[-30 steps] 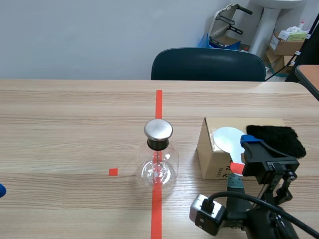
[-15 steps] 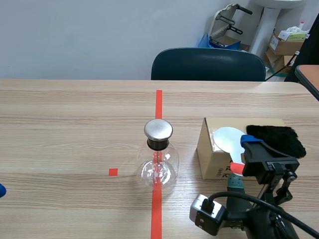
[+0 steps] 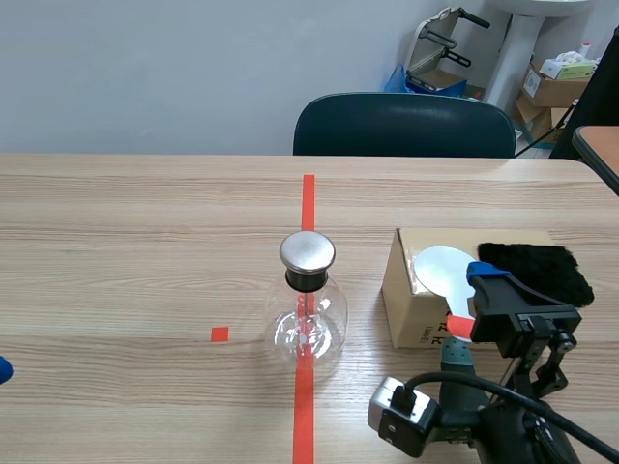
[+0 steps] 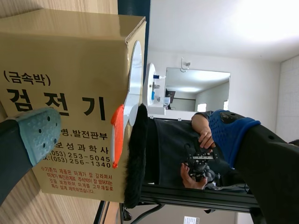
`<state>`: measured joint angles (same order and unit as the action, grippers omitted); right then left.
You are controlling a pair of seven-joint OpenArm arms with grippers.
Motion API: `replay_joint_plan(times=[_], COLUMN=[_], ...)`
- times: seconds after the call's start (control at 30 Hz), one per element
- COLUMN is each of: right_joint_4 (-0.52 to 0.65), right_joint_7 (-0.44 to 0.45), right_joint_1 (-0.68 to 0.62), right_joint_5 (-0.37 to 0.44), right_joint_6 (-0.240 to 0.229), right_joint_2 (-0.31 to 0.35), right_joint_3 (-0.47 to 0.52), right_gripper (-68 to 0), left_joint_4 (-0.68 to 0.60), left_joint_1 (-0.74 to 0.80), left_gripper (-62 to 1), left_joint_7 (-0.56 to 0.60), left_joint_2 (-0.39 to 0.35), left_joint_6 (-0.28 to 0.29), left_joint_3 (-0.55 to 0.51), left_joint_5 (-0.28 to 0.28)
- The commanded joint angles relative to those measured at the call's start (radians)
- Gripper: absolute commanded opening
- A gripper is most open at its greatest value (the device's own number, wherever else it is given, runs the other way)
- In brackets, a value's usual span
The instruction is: Do the electroscope experiment
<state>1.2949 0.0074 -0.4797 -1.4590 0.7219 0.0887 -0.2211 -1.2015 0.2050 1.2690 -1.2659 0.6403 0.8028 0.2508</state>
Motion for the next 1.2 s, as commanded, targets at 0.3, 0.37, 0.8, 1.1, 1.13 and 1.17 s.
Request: replay_joint_plan(times=[0.3, 0.37, 0.8, 1.1, 1.13, 1.17], right_joint_4=[0.01, 0.01, 0.01, 0.01, 0.01, 0.01], right_joint_7=[-0.001, -0.001, -0.001, -0.002, -0.002, -0.002], right_joint_1=[0.009, 0.009, 0.009, 0.009, 0.009, 0.009], right_joint_5=[-0.002, -0.002, -0.002, 0.003, 0.007, 0.008], right_joint_6=[0.061, 0.061, 0.061, 0.061, 0.061, 0.051], right_joint_2=[0.0, 0.0, 0.0, 0.0, 0.0, 0.0], right_joint_3=[-0.003, -0.003, -0.003, -0.003, -0.003, -0.003], right_gripper=[0.4, 0.4, 0.4, 0.4, 0.4, 0.4], left_joint_4=[-0.008, -0.008, -0.008, -0.006, -0.006, -0.006], left_joint_1=[0.0, 0.0, 0.0, 0.0, 0.0, 0.0], left_gripper=[-21.7, -21.7, -21.7, -21.7, -21.7, -21.7], left_joint_7=[0.017, 0.017, 0.014, 0.014, 0.014, 0.014], left_joint_2=[0.003, 0.003, 0.002, 0.003, 0.003, 0.006], left_joint_6=[0.002, 0.002, 0.002, 0.002, 0.003, 0.003], left_joint_3=[-0.006, -0.006, -0.006, -0.006, -0.006, -0.007], left_joint_5=[0.002, 0.002, 0.002, 0.023, 0.046, 0.063])
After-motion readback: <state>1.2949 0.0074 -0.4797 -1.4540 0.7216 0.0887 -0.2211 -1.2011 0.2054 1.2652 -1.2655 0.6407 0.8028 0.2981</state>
